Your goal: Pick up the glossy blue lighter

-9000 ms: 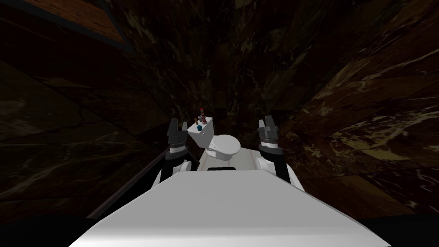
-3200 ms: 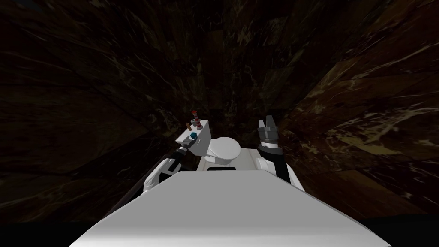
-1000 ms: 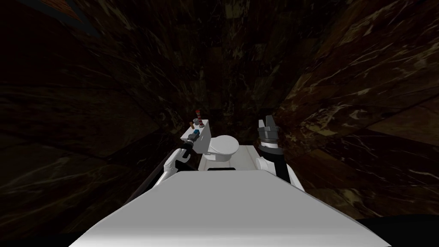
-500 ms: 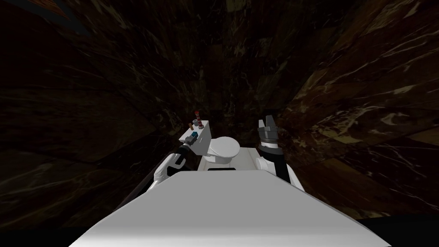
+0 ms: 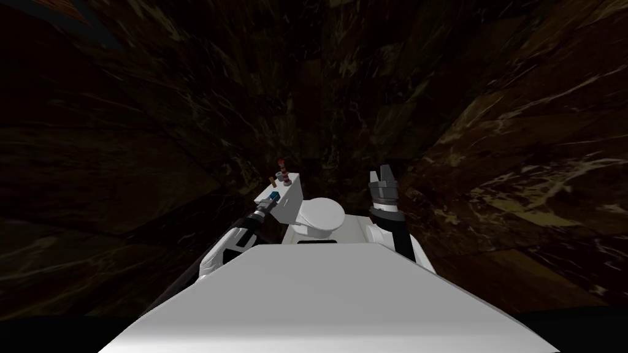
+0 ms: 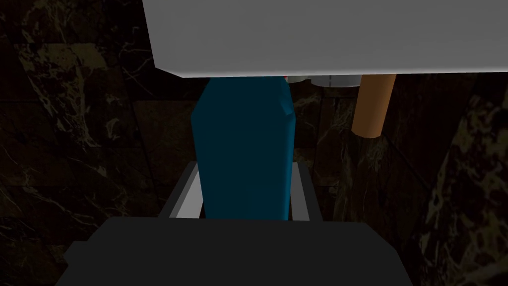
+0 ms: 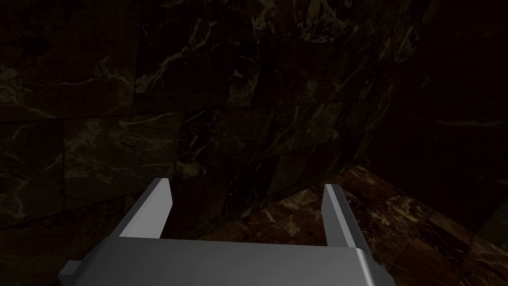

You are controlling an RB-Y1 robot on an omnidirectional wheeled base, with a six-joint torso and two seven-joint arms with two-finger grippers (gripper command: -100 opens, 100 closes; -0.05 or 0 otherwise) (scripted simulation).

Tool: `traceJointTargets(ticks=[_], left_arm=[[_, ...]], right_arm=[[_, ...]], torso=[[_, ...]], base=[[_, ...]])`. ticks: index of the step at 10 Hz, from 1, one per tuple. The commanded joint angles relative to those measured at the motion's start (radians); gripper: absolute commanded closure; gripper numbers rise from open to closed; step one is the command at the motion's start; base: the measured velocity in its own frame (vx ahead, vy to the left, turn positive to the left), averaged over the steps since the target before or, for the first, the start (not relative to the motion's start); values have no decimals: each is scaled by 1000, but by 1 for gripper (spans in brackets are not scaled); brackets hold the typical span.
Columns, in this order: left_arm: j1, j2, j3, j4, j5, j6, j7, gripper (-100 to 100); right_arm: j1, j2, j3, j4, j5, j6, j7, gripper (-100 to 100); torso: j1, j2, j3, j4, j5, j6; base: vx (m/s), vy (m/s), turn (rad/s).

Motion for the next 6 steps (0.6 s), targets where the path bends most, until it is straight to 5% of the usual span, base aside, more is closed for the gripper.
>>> traceJointTargets(ticks=[1, 3, 5, 6], left_arm=[[37, 9, 6, -20, 19, -33, -11, 100], [106, 39, 42, -57, 86, -103, -46, 100], [113, 40, 41, -58, 82, -103, -40, 100], [115, 41, 41, -58, 84, -107, -40, 0]], right_arm=[[0, 0, 0, 0, 0, 0, 0, 0], [0, 0, 0, 0, 0, 0, 0, 0], [0, 0, 0, 0, 0, 0, 0, 0], [0, 0, 0, 0, 0, 0, 0, 0]], torso=[[0, 0, 0, 0, 0, 0], [0, 1, 0, 0, 0, 1], [0, 1, 0, 0, 0, 2], [3, 4, 2, 1, 0, 2]], base=[[91, -93, 92], [110, -102, 151], [54, -55, 54], [0, 0, 0]])
